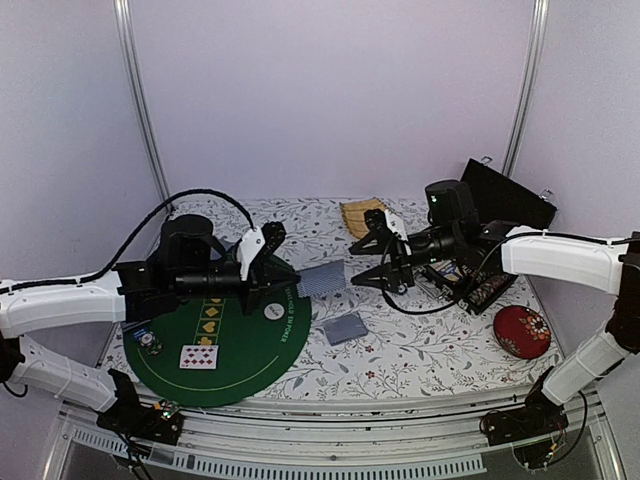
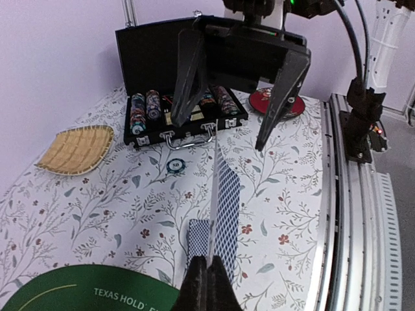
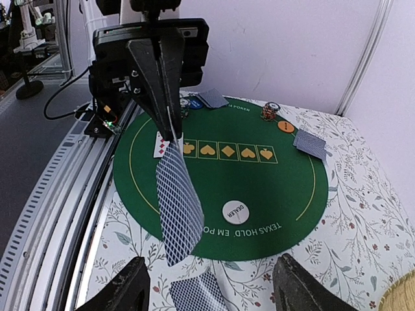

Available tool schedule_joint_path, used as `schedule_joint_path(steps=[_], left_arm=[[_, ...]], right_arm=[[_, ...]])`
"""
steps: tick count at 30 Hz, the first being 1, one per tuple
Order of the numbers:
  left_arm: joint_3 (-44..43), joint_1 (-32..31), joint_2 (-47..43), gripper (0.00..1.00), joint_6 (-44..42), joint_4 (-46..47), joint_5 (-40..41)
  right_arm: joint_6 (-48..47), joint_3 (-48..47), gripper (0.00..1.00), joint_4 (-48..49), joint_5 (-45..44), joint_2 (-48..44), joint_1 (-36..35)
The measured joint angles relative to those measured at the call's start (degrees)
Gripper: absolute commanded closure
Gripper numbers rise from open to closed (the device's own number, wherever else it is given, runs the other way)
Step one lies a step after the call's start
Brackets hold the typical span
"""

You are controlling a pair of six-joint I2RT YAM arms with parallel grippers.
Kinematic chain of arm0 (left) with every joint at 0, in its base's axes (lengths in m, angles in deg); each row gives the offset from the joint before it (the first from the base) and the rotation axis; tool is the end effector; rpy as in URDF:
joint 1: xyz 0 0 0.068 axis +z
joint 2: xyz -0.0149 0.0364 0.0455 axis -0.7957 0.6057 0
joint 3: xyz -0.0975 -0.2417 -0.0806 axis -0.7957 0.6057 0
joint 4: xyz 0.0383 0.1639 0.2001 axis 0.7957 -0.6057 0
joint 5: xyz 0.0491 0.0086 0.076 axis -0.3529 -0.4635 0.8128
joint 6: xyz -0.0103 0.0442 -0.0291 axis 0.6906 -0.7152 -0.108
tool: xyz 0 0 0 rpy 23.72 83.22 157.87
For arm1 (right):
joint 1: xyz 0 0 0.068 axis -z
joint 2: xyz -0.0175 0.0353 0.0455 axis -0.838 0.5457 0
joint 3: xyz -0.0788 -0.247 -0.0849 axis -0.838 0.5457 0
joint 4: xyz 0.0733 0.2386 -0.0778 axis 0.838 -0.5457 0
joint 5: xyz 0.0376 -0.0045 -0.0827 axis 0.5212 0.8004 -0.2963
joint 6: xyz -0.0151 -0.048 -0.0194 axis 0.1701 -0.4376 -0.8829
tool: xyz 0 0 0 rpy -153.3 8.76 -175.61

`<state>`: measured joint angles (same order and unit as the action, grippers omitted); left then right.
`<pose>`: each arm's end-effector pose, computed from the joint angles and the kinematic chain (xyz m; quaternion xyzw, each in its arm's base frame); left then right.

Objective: Distribute texas hold em gaming equipment
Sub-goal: Pass from the left arm to the right, then pass from the right arm to the left

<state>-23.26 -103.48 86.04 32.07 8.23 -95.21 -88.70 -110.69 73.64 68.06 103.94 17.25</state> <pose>0.1650 -0.2174 0.2785 0.4527 0.6715 -0.3240 0.4890 0.2404 0.2325 0.2828 -0.6182 0.5250 0.3674 0.4551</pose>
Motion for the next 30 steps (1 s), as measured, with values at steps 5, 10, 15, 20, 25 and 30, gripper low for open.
schedule_joint_path(steps=[5,10,15,20,25,30], left_arm=[[0.2,-0.7,-1.2,1.00,-3.2,0.3,2.7],[0.2,-1.4,-1.2,1.00,-4.2,0.2,3.5],[0.2,-1.7,-1.3,0.62,-3.5,0.8,4.0],[-0.5,-0.9,-1.2,0.41,3.9,0.7,6.3],[-6.1,5.9,-0.7,0.48,13.8,-3.0,2.6],[-12.2,12.7,3.3,0.38,25.9,-3.8,-5.1]], right_arm=[[3.3,-1.3,0.61,2.6,1.4,3.0,-2.4],[4.9,-2.0,0.98,4.0,2.4,4.9,-4.3],[5.3,-2.9,0.98,3.9,0.9,5.1,-4.4],[-2.1,1.1,0.98,6.3,-13.2,0.0,-6.4],[-25.2,13.4,0.98,21.0,-31.1,-7.6,-12.6],[-49.9,20.7,0.98,38.3,-40.0,-6.6,-15.2]])
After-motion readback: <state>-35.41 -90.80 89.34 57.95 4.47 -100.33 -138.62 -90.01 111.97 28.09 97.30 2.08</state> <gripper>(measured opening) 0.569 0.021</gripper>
